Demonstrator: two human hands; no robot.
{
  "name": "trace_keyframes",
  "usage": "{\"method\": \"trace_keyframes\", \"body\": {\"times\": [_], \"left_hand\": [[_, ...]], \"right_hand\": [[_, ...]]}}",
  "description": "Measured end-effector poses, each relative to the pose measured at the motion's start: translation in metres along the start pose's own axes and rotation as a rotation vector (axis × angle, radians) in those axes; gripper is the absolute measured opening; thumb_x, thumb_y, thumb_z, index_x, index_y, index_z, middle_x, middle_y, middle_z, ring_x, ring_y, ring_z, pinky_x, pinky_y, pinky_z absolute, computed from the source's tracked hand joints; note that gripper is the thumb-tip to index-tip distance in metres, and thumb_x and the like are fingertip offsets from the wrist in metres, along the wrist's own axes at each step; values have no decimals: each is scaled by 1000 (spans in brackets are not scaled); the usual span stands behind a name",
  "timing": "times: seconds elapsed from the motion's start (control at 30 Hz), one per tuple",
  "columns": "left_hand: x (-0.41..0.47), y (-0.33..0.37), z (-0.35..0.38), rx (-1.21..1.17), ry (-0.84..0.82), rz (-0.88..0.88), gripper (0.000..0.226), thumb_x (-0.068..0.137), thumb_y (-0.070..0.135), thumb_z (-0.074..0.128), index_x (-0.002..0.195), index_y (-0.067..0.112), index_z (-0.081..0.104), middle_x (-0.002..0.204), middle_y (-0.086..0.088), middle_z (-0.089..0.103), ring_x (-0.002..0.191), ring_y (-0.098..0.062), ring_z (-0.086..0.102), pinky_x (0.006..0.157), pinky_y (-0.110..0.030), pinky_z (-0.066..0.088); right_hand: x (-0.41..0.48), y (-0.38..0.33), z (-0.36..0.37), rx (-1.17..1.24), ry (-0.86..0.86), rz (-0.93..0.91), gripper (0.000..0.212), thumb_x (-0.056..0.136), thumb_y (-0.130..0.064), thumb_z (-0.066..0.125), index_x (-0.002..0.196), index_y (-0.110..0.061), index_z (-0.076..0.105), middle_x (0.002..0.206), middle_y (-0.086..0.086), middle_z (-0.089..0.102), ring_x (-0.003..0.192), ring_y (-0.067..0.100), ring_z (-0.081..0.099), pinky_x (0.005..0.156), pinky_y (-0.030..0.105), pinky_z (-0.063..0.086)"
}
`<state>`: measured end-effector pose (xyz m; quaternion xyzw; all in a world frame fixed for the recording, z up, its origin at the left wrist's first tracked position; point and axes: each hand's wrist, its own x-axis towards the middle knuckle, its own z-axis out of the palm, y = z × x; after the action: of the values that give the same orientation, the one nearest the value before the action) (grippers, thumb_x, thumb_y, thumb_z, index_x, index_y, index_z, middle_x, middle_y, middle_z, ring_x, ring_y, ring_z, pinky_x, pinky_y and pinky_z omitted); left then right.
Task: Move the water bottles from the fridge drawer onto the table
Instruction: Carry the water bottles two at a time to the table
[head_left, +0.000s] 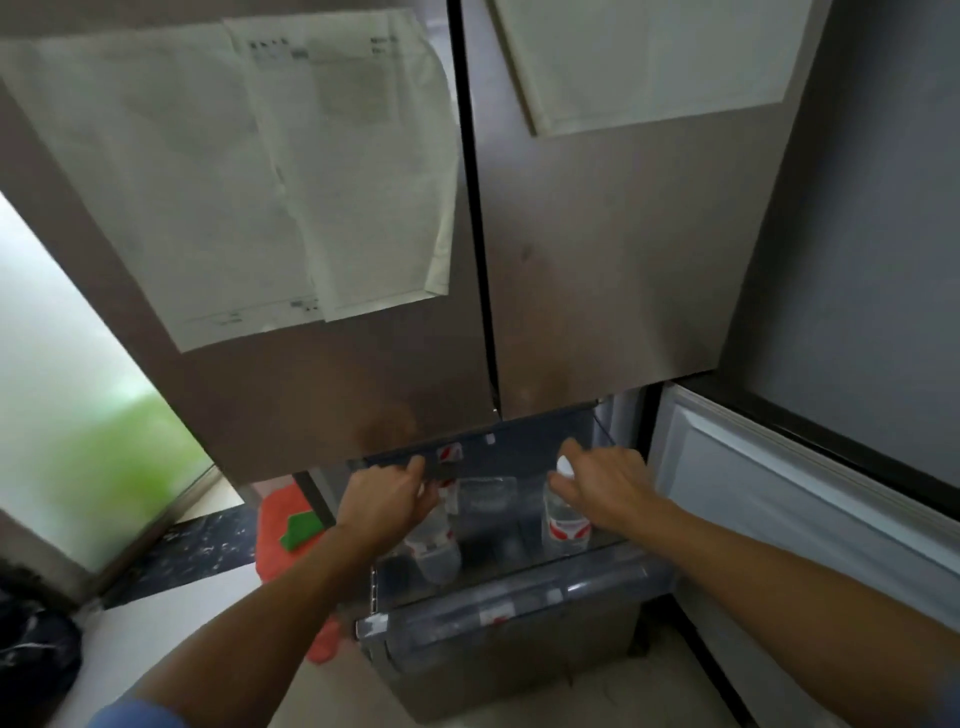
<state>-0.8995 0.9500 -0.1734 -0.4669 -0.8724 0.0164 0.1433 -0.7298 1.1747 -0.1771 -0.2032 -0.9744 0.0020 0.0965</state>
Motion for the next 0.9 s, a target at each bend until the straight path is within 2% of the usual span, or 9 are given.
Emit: {"method": "trace_keyframes", "body": {"times": [0.07, 0.2, 0.33, 0.43, 0.5, 0.57, 0.67, 0.73, 0.9], "left_hand": [[-13, 8, -17, -11, 37, -112, 46, 92, 54, 21, 96, 19, 50, 74, -5, 67, 65, -25, 65, 60, -33, 53], [-49, 29, -59, -59, 92, -326, 30, 95, 51, 41, 89, 22, 49, 71, 1, 64, 56, -17, 59, 53, -29, 49], [-102, 54, -96, 7, 258, -484, 28, 85, 36, 66, 73, 13, 56, 58, -9, 65, 46, -30, 60, 47, -23, 30], [-148, 63, -127, -1, 370, -678, 35, 86, 44, 54, 74, 12, 59, 58, -12, 64, 49, -36, 61, 47, -28, 34], [-184, 63, -144, 18, 397, -746, 43, 84, 50, 40, 75, 13, 60, 58, -11, 64, 50, -34, 61, 47, -30, 39], [-224, 65, -156, 77, 335, -778, 44, 84, 51, 37, 75, 14, 59, 61, -9, 66, 53, -33, 62, 48, -30, 40], [-291, 74, -169, 125, 193, -855, 37, 90, 49, 45, 82, 17, 60, 74, -5, 70, 61, -27, 63, 51, -28, 41], [-342, 80, -180, 111, 129, -943, 33, 92, 48, 50, 89, 17, 61, 82, -3, 71, 65, -23, 62, 57, -31, 49], [-477, 101, -212, 180, 64, -1108, 32, 93, 46, 49, 91, 16, 61, 80, -4, 70, 64, -21, 60, 56, -27, 34]], "right_hand": [[-4, 2, -10, 36, 84, -56, 41, 96, -52, 37, 110, -16, 47, 91, 8, 70, 82, 30, 65, 61, 33, 36], [-15, 0, -37, 193, 193, -172, 37, 95, -52, 39, 107, -19, 48, 87, 5, 70, 77, 30, 65, 62, 34, 41], [-32, -23, -64, 247, 297, -343, 35, 92, -50, 44, 99, -18, 55, 73, 5, 69, 65, 33, 64, 55, 32, 35], [-49, -54, -76, 291, 379, -461, 46, 84, -56, 34, 87, -17, 59, 57, 4, 65, 49, 30, 61, 48, 26, 30], [-66, -79, -83, 325, 368, -546, 54, 83, -59, 25, 90, -17, 60, 59, 4, 66, 50, 28, 61, 49, 24, 25], [-86, -107, -82, 363, 333, -642, 64, 82, -62, 18, 97, -17, 60, 65, 4, 67, 53, 25, 61, 46, 23, 24], [-117, -153, -74, 391, 273, -783, 64, 87, -64, 20, 109, -19, 58, 76, 5, 69, 57, 22, 60, 52, 26, 46], [-143, -186, -72, 379, 247, -866, 56, 89, -61, 25, 110, -21, 58, 79, 6, 67, 59, 21, 57, 54, 26, 42], [-222, -273, -77, 392, 138, -1038, 44, 92, -55, 38, 114, -20, 53, 89, 7, 71, 79, 27, 66, 67, 36, 50]]}}
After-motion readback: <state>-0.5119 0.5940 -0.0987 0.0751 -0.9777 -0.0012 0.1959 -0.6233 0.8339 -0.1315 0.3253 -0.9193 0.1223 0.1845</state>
